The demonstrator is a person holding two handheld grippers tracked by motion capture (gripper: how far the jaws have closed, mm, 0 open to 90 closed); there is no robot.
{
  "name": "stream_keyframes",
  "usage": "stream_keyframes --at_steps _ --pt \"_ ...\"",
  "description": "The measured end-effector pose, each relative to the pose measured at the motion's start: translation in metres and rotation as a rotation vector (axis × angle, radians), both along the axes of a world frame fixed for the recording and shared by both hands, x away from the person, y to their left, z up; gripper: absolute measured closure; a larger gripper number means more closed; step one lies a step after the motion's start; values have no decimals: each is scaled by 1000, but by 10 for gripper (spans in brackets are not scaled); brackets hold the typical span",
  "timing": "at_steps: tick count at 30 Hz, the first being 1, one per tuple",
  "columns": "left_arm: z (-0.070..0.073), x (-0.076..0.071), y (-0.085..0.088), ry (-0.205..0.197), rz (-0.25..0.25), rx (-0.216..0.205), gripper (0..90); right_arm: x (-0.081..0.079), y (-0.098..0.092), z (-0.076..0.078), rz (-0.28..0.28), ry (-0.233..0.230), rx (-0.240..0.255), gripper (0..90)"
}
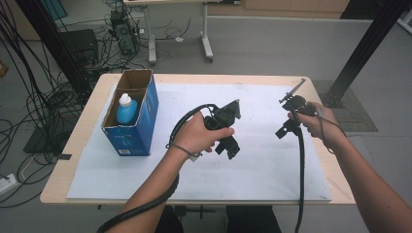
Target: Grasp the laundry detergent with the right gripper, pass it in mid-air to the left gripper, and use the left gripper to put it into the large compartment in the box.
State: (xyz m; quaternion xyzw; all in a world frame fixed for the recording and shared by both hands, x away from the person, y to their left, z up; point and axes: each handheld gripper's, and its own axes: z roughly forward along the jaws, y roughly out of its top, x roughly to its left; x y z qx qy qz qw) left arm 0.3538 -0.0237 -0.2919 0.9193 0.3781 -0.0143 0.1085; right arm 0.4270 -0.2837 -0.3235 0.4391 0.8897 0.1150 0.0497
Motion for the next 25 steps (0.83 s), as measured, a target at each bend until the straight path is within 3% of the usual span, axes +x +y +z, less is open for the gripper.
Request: stream_keyframes --at_steps 25 --pt "-6 -2 1 7 19 -5 135 -1 0 1 -4 1 -15 68"
